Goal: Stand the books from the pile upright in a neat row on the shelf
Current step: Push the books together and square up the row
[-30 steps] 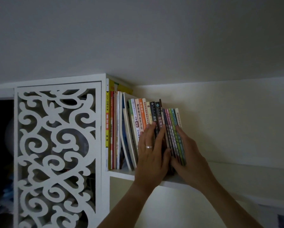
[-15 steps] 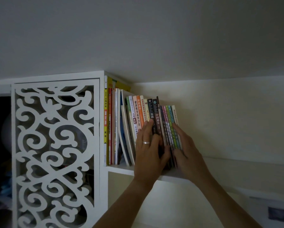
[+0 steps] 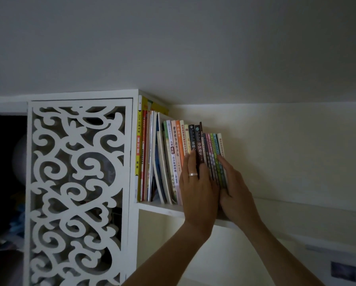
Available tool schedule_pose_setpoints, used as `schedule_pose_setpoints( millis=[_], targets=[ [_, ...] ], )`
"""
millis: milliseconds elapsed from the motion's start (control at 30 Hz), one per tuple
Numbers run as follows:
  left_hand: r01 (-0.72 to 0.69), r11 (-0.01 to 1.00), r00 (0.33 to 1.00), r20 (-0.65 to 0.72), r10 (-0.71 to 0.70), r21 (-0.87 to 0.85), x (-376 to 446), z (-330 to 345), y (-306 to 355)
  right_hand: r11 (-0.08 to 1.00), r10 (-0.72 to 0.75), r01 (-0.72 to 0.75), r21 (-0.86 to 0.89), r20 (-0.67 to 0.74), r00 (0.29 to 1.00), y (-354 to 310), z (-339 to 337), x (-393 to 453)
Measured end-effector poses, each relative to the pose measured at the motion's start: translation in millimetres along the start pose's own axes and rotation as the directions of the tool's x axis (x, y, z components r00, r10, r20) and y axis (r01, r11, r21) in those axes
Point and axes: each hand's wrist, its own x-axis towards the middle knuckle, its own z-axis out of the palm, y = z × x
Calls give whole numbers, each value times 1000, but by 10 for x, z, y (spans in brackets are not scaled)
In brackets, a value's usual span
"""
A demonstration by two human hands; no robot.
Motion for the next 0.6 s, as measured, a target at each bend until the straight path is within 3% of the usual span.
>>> schedule_pose_setpoints(
  millis=[67, 267, 500, 600],
  targets=[
    [20, 1000, 1000, -16, -21, -24, 10, 25, 7, 1000, 0, 0, 4, -4, 1000, 6, 7, 11],
    [-4, 992, 1000, 10, 3, 130, -6, 83, 44, 1000, -12, 11, -23, -30, 999, 66, 41, 34],
    [163, 978, 986, 63, -155, -134, 14, 15, 164, 1000, -6, 8, 26, -60, 998, 78, 27, 22],
    [187, 975, 982, -8, -190, -122, 71, -127, 164, 999, -31, 32, 15, -65, 997, 72, 40, 30]
  ],
)
